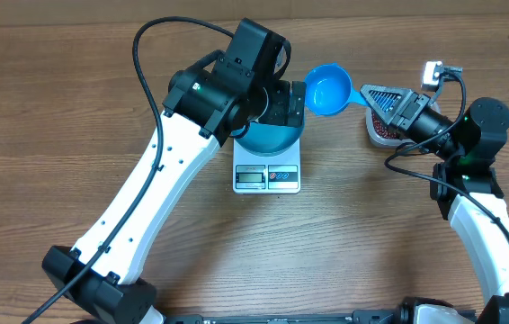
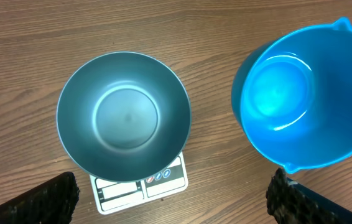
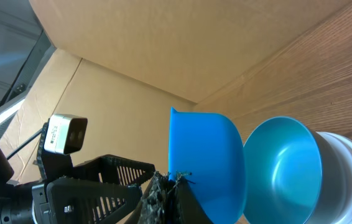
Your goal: Scoop item into bowl and weigh 150g on scale
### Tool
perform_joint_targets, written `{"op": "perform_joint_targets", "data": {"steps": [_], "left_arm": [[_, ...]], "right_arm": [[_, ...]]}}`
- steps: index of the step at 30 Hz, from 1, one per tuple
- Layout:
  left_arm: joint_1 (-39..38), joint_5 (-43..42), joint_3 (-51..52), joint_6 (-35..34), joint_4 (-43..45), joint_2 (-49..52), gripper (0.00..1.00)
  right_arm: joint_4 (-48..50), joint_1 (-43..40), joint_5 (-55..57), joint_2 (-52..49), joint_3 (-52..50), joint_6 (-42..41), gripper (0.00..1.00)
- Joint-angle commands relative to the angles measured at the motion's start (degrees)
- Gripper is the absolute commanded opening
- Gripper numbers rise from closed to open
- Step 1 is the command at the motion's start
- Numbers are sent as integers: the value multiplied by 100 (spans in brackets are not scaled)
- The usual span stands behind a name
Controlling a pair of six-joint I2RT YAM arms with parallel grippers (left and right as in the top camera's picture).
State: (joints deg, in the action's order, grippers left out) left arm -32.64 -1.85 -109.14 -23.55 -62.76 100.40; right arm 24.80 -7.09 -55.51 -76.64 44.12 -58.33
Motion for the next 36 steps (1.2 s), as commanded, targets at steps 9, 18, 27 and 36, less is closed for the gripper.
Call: {"op": "perform_joint_targets", "data": {"steps": [9, 18, 27, 36], "left_arm": [[-28, 59, -127, 129, -7, -146, 100], [-28, 59, -127, 129, -7, -146, 99], [-28, 59, -127, 129, -7, -146, 99], [-28, 59, -127, 129, -9, -146, 99]], "right_arm": [[35, -15, -22, 90, 177, -17, 4], [20, -15, -118, 90, 177, -15, 4], [22, -17, -96, 90, 175, 2, 4], [-13, -17, -22, 87, 175, 179, 4]]}}
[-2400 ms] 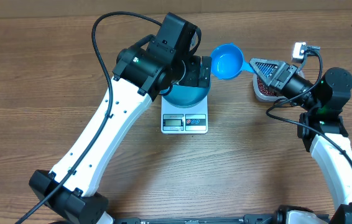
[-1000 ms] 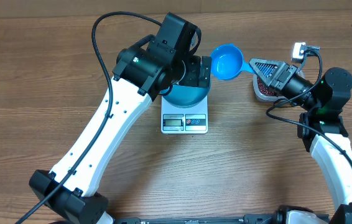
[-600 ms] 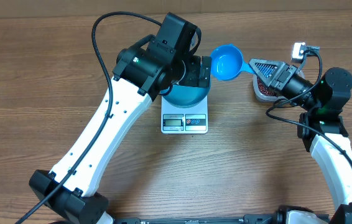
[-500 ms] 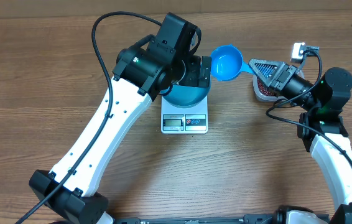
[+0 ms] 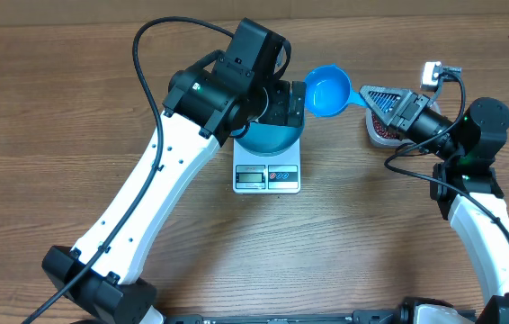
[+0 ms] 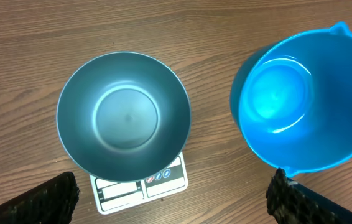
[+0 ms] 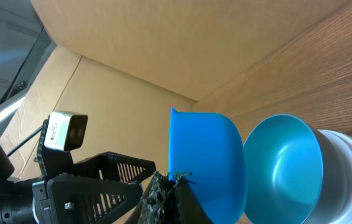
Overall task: Scoop item into bowl and weigh 150g on scale
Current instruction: 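Move the blue cup with the right gripper to the bean tub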
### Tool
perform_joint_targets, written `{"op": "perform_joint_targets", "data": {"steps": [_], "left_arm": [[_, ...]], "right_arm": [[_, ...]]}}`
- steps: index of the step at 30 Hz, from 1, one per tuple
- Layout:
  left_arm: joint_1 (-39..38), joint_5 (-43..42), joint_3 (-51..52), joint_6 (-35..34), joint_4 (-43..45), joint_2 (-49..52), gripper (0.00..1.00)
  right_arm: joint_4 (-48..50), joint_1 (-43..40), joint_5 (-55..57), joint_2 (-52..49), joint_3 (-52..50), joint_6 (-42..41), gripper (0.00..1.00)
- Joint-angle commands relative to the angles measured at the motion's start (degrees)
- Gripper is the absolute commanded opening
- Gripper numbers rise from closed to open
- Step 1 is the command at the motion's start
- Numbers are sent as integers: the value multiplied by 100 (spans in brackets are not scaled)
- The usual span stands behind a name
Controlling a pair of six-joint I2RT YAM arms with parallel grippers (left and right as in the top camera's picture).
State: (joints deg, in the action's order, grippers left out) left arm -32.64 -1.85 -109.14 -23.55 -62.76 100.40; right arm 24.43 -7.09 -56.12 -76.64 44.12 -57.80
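An empty teal metal bowl stands on the white digital scale. My left gripper hovers above them, open, with nothing between its black fingers. To the bowl's right hangs the blue scoop, which is empty, and my right gripper is shut on its handle. In the overhead view the scoop is off the bowl's upper right rim. A white dish of dark beans sits under the right gripper.
The left arm reaches over the scale from the near left. The right arm stands at the table's right side. A cardboard wall stands behind the table.
The blue scoop has shifted very slightly in the right gripper's hold. The bowl, the scale and the left gripper stand as before.
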Motion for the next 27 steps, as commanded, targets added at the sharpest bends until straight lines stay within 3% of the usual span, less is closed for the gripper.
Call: {"op": "perform_joint_targets", "data": {"steps": [1, 15, 27], "left_arm": [[-28, 59, -127, 129, -7, -146, 100], [-28, 59, -127, 129, -9, -146, 100], [-28, 61, -127, 129, -4, -146, 100]], "right_arm": [[-15, -17, 79, 87, 175, 127, 4], [-1554, -17, 1032, 275, 175, 942, 4], [-3075, -17, 2170, 1552, 177, 1606, 4]]}}
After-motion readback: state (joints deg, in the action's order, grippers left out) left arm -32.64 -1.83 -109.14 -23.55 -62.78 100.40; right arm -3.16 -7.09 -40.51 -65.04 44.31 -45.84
